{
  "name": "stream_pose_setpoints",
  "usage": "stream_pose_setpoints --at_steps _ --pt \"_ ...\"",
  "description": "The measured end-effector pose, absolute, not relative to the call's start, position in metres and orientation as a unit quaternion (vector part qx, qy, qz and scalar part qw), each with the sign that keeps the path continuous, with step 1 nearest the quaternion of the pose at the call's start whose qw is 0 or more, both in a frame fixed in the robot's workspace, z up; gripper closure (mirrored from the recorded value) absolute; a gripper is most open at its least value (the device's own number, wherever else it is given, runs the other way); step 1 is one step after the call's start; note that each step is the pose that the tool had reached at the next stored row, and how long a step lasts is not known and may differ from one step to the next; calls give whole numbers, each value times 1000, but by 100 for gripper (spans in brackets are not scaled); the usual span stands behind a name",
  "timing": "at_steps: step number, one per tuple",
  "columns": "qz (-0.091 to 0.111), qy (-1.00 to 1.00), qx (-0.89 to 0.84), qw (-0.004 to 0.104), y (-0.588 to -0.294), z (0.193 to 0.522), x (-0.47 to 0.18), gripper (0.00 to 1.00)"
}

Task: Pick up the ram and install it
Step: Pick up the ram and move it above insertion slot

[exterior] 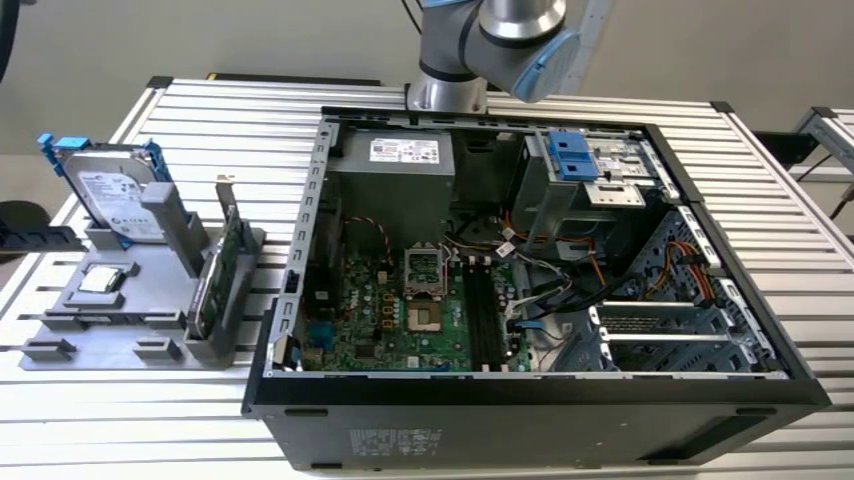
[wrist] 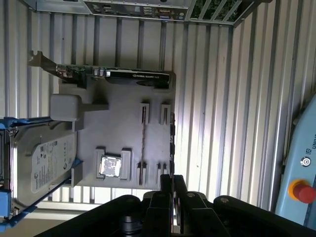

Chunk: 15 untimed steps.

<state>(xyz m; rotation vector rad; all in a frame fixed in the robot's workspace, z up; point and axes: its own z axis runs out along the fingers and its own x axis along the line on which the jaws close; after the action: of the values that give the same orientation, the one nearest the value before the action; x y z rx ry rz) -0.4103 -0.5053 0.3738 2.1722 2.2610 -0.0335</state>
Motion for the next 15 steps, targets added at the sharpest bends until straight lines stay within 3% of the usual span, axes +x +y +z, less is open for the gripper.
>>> stream_pose_setpoints --at_steps 15 --pt "-11 721 693 3 -505 383 -410 100"
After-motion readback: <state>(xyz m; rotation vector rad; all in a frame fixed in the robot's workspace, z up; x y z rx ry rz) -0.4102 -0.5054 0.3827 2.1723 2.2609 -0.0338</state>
